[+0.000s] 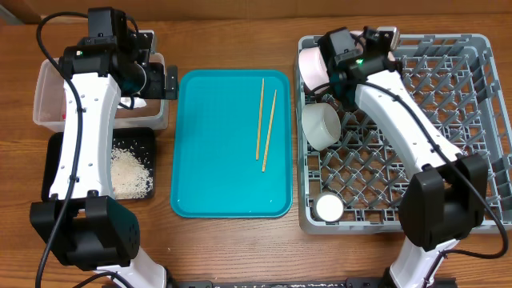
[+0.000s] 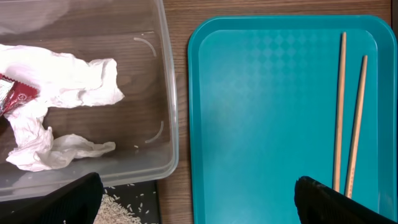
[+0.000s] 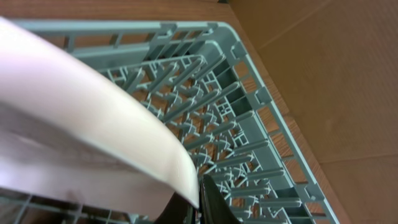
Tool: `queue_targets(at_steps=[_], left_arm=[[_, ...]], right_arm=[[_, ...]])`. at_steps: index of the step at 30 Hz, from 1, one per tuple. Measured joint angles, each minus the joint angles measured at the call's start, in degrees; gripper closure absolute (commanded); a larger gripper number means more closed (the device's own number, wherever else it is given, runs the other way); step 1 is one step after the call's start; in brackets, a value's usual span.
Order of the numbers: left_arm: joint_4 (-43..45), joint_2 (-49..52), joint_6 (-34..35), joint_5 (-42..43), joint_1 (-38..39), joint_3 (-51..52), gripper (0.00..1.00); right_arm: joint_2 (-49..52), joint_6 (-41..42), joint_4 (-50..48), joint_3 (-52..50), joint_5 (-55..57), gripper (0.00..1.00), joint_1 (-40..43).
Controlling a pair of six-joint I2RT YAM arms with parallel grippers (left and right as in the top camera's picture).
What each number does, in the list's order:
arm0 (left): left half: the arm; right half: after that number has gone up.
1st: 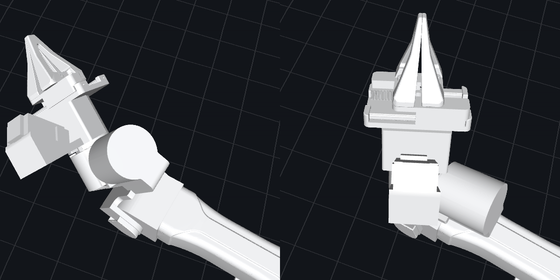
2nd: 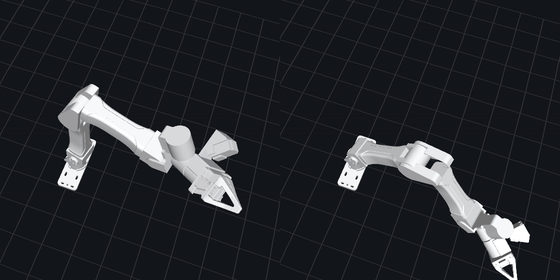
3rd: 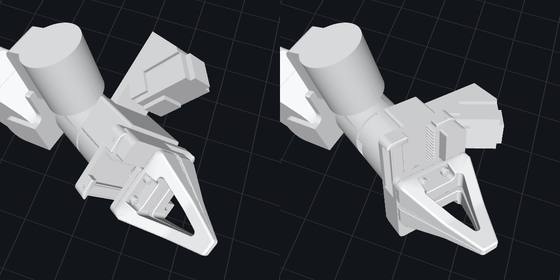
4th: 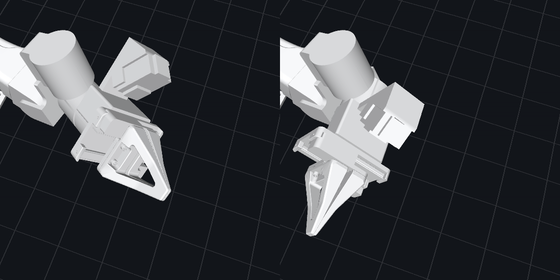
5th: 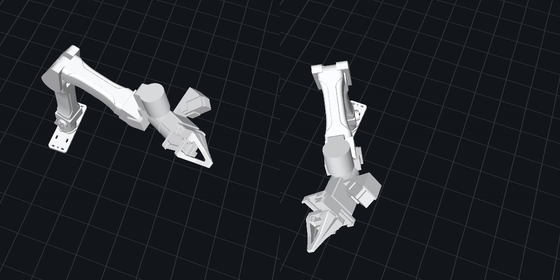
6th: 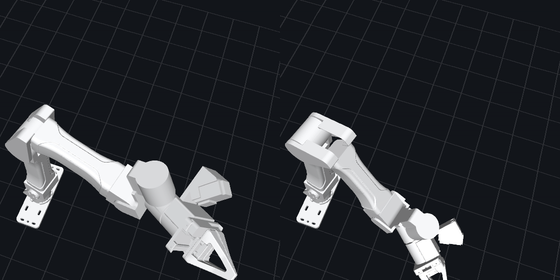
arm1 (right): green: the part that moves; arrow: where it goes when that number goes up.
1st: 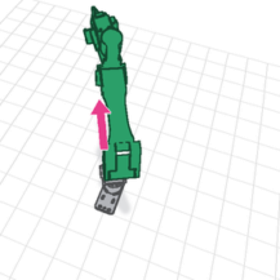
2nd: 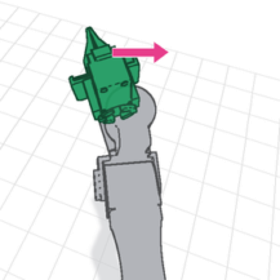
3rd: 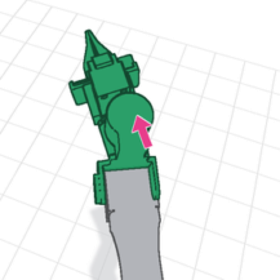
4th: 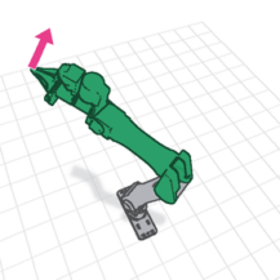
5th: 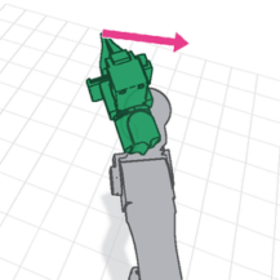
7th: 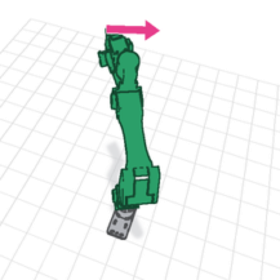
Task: Sort waste into correct bins and load items into the dishwasher
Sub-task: 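Carry the white plate to the rack's back and stand it upright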
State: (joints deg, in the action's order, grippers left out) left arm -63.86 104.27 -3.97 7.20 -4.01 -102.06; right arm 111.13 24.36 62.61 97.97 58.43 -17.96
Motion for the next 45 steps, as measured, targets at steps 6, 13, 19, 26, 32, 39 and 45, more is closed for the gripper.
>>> queue_targets(at_steps=[6,13,19,26,32,39,45], left_arm=[[0.0,0.0,0.0,0.0,0.0,0.0,0.0],[0.0,0.0,0.0,0.0,0.0,0.0,0.0],[0.0,0.0,0.0,0.0,0.0,0.0,0.0],[0.0,0.0,0.0,0.0,0.0,0.0,0.0],[0.0,0.0,0.0,0.0,0.0,0.0,0.0],[0.0,0.0,0.0,0.0,0.0,0.0,0.0],[0.0,0.0,0.0,0.0,0.0,0.0,0.0]], right_arm=[[-2.5,0.7,2.3,3.6,-0.2,0.96,1.5],[-3.1,4.2,5.5,3.9,-0.5,0.96,1.6],[-3.1,7.4,7.4,3.9,-5.7,0.96,1.7],[-3.1,16.1,11.9,3.9,-8.5,0.96,2.2],[-3.1,21.0,11.6,3.2,-11.8,0.96,2.3],[-3.1,23.9,11.5,-0.2,-13.5,0.94,2.3],[-3.1,24.8,10.6,-0.5,-15.9,0.19,2.3]])
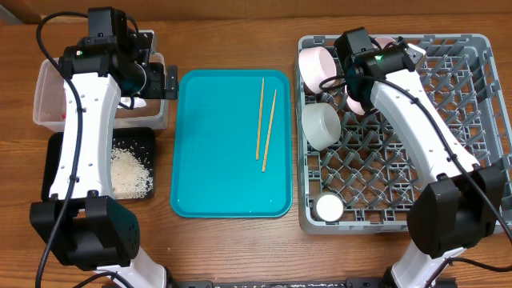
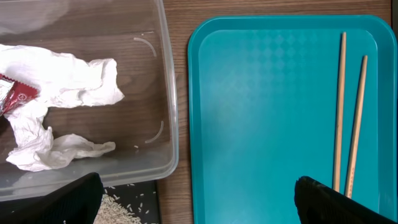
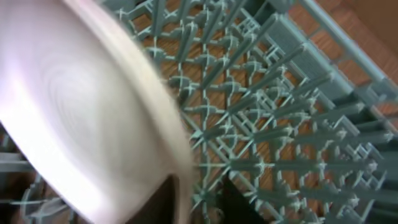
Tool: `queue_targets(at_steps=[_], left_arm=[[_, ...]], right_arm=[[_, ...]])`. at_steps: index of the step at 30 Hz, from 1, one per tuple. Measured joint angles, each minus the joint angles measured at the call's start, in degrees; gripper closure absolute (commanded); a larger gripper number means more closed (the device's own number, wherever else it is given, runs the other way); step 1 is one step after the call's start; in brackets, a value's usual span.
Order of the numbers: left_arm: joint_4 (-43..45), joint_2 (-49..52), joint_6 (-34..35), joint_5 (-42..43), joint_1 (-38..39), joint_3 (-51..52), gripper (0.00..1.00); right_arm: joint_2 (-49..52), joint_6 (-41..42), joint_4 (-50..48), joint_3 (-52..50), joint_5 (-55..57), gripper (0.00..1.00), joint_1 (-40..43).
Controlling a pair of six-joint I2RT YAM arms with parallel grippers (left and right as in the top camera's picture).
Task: Sort waste into correct bins and load items into the dishwasher
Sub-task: 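Carry the white plate to the rack's back and stand it upright, then move the right gripper to the chopsticks on the teal tray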
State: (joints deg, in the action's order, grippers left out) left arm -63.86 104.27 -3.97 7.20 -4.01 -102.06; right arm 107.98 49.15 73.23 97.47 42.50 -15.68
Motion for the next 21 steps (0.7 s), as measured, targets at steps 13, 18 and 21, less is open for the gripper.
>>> queue_targets(at_steps=[13,18,21], left_arm=[[0.0,0.0,0.0,0.0,0.0,0.0,0.0],[0.0,0.0,0.0,0.0,0.0,0.0,0.0],[0.0,0.0,0.0,0.0,0.0,0.0,0.0]], right_arm=[[0.0,-3.7,2.7,6.9,-7.8,0.0,0.0],[-0.1,-6.2,1.5,11.6,-22.4,0.0,0.0],[-0.1,-10.0,-0.7,11.6,-30.4,0.01,-1.0]])
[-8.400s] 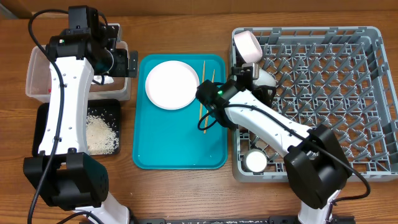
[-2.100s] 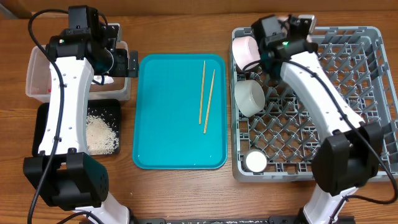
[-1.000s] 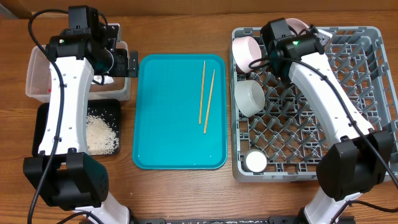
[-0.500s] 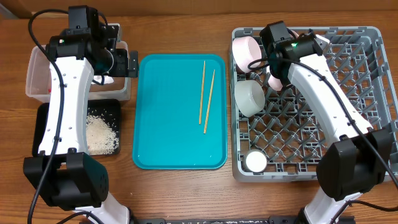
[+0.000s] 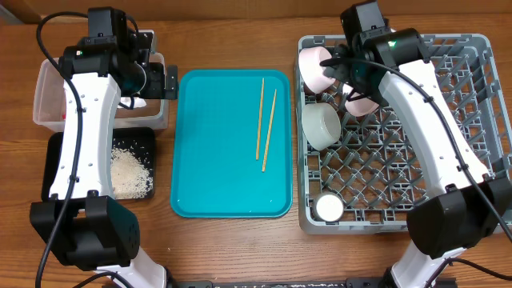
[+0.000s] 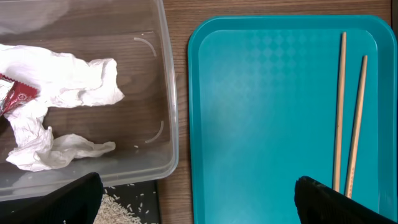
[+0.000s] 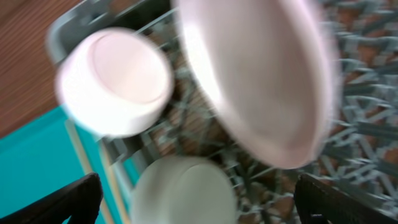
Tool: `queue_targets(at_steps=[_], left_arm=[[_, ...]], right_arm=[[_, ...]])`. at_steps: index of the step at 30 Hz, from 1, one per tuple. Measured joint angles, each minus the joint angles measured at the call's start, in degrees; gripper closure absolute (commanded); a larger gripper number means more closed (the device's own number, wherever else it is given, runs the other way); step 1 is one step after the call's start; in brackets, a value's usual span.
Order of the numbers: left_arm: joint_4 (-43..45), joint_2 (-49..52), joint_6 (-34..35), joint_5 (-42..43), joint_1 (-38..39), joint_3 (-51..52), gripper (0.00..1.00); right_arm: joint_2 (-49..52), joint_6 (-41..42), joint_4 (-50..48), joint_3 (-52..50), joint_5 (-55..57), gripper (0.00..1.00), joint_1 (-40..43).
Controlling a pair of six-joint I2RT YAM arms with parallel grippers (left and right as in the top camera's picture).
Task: Sort waste into correct bins and load items into the dishwasher
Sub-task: 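Move the right gripper to the chopsticks on the teal tray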
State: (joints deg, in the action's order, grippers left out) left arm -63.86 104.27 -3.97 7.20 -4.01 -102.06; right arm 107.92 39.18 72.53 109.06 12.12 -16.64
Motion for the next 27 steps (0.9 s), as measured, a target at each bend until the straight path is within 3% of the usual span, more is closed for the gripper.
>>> queue_targets(at_steps=[6,12,22,27], left_arm=[[0.0,0.0,0.0,0.0,0.0,0.0,0.0],[0.0,0.0,0.0,0.0,0.0,0.0,0.0],[0.0,0.0,0.0,0.0,0.0,0.0,0.0],[0.0,0.0,0.0,0.0,0.0,0.0,0.0]], right_arm=[[0.0,-3.0,-4.6,0.0,-5.0,0.05,-8.5],[0.0,-3.5,-10.7,-0.2,-6.6,0.16,-17.7],[0.9,-1.9,-17.7,-9.7,-7.2,0.33,-20.2],[6.6,-1.7,-19.9,-9.8,-7.0,0.35,-21.2]])
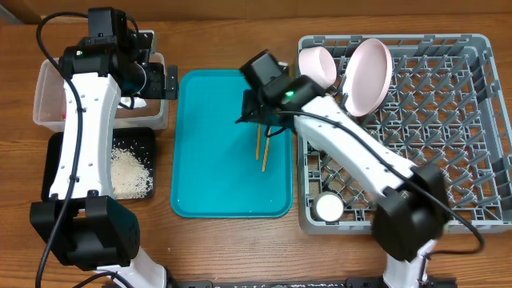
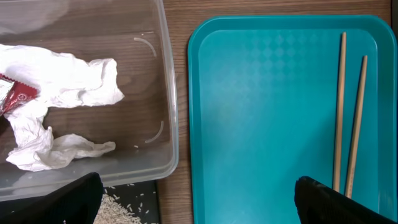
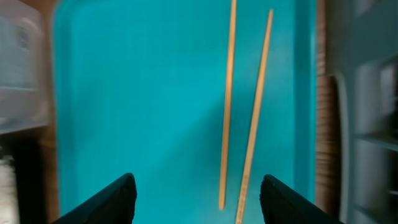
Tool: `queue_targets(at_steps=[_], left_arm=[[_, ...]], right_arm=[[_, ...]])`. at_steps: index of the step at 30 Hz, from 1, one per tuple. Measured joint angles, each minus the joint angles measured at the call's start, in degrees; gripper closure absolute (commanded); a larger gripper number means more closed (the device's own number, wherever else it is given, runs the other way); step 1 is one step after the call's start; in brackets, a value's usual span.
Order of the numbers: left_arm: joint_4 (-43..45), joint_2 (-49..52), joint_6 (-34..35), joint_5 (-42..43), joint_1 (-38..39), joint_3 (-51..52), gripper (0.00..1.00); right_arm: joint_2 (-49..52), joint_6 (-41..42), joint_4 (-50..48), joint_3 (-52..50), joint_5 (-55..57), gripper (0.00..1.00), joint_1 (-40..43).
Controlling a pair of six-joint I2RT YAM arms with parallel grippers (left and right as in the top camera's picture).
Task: Sort waste into correct bins and load items into the dishwasher
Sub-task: 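Move the right gripper to the chopsticks on the teal tray, then grasp one wooden chopstick with the right gripper and lift it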
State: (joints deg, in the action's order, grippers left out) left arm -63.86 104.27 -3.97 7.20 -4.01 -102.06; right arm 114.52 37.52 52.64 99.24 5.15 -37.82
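Two wooden chopsticks (image 3: pixel 241 112) lie side by side on the teal tray (image 1: pixel 212 172), also seen as chopsticks (image 2: pixel 348 118) from the left wrist. My right gripper (image 3: pixel 198 199) hangs open over the tray, the chopsticks' near ends between its fingers (image 3: pixel 109 202). A pink plate (image 1: pixel 368 76) stands upright in the grey dish rack (image 1: pixel 464 160) beside a pink cup (image 1: pixel 318 62). My left gripper (image 2: pixel 199 202) stays open above the gap between the clear bin (image 2: pixel 155 143) and the tray. The bin holds crumpled white tissue (image 2: pixel 62 81) and a red wrapper (image 2: pixel 15 96).
A black tray with spilled rice (image 1: pixel 132 172) sits in front of the clear bin. In the rack's near left corner rests a small white cup (image 1: pixel 328 208). My right arm crosses the rack's left edge and hides what lies beneath it.
My right gripper left the rack's back left corner and now hangs open over the tray's chopsticks. The pink plate stands alone in the rack. The left arm has not moved.
My right gripper first held the pink plate at the rack's back left corner. Later it was lowered among the tines near the pink cup, then stood free with the gripper open above it. Now the right gripper is over the chopsticks. The left arm stayed still throughout.
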Motion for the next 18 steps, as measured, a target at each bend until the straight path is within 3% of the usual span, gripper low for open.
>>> queue_targets(at_steps=[9,18], left_arm=[[0.0,0.0,0.0,0.0,0.0,0.0,0.0],[0.0,0.0,0.0,0.0,0.0,0.0,0.0]], right_arm=[[8.2,0.0,-1.0,0.0,0.0,0.43,-0.2],[13.7,0.2,-4.2,0.0,-1.4,0.58,-0.2]])
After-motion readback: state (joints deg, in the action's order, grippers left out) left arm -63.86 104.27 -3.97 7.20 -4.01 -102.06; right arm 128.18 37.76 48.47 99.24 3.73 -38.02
